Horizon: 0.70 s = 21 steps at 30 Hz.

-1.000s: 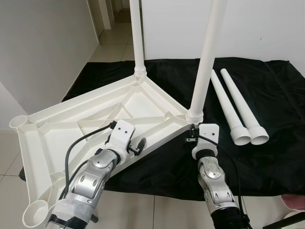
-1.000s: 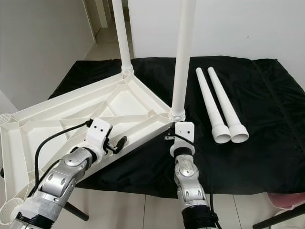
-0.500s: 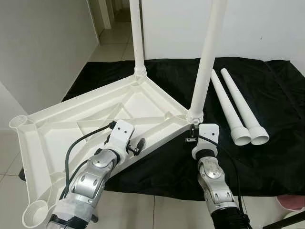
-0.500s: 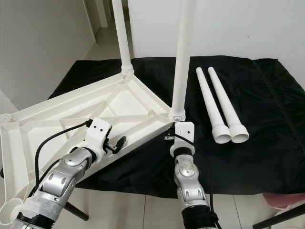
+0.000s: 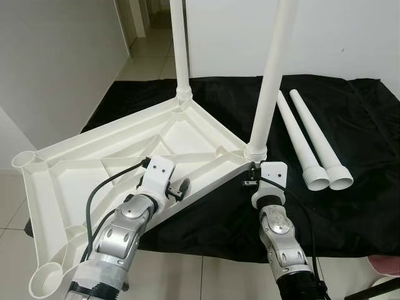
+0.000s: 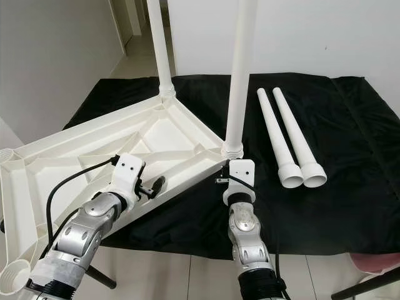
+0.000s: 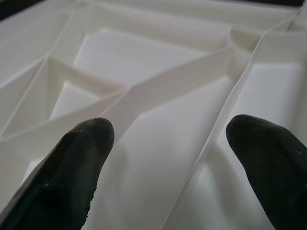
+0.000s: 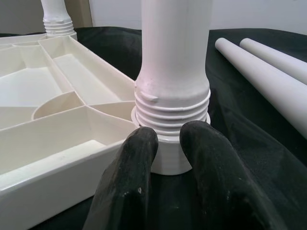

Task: Building children table

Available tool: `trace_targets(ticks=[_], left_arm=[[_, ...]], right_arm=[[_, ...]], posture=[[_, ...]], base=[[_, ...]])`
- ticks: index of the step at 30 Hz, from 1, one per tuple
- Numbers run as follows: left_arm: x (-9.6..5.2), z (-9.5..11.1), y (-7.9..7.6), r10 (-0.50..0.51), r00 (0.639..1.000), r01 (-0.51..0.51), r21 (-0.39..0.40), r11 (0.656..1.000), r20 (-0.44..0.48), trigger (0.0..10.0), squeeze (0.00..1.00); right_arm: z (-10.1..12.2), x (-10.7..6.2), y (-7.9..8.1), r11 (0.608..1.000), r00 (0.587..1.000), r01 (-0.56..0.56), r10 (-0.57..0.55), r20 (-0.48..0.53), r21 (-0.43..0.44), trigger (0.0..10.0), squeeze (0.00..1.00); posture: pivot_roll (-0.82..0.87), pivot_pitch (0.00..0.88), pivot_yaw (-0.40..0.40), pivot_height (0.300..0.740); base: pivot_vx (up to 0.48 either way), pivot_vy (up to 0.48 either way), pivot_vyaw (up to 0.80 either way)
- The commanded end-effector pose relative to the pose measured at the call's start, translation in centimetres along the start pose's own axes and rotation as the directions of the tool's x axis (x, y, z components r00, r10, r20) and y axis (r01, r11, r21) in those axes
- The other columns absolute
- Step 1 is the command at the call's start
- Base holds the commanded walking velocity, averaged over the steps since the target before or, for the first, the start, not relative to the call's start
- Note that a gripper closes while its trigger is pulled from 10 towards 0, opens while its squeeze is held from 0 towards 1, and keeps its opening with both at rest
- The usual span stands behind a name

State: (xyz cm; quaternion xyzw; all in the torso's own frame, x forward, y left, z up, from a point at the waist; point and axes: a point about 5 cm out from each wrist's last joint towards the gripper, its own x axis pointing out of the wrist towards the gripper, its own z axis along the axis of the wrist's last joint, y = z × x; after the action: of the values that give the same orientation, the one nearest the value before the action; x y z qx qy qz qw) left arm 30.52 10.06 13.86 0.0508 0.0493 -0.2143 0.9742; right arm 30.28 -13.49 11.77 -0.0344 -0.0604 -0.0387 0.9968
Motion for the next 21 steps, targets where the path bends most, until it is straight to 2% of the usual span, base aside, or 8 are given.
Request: trace_targets(ticks=[1, 11, 18, 21], left_arm=[[-0.1, 0.7, 0.4, 0.043, 0.998, -0.043, -0.010, 0.999, 0.045, 10.0, 0.00], [-0.2, 1.1, 0.4, 0.043, 0.996, -0.042, -0.014, 0.999, 0.074, 10.0, 0.00], [-0.1, 0.2, 0.5, 0.050, 0.999, -0.051, 0.017, 0.999, 0.015, 10.0, 0.00], [-0.1, -1.0, 1.1, 0.100, 0.993, -0.100, 0.009, 0.995, -0.056, 10.0, 0.00]], right_arm=[[-0.1, -0.2, 0.4, 1.000, 1.000, -0.006, 0.006, -0.007, 0.004, 10.0, 0.00], [-0.1, -0.2, 0.5, 1.000, 1.000, -0.006, 0.006, -0.008, 0.007, 10.0, 0.00], [0.0, -0.2, 0.5, 1.000, 1.000, -0.006, 0.006, -0.007, 0.008, 10.0, 0.00], [0.0, -0.2, 0.5, 1.000, 1.000, -0.007, 0.007, -0.008, 0.008, 10.0, 0.00]], posture=[[-0.04, 0.039, 0.073, 0.740], [-0.04, 0.042, 0.073, 0.740], [-0.04, 0.042, 0.071, 0.740], [-0.04, 0.042, 0.071, 0.740]], base=[[0.000, 0.000, 0.00], [0.000, 0.000, 0.00], [0.000, 0.000, 0.00], [0.000, 0.000, 0.00]])
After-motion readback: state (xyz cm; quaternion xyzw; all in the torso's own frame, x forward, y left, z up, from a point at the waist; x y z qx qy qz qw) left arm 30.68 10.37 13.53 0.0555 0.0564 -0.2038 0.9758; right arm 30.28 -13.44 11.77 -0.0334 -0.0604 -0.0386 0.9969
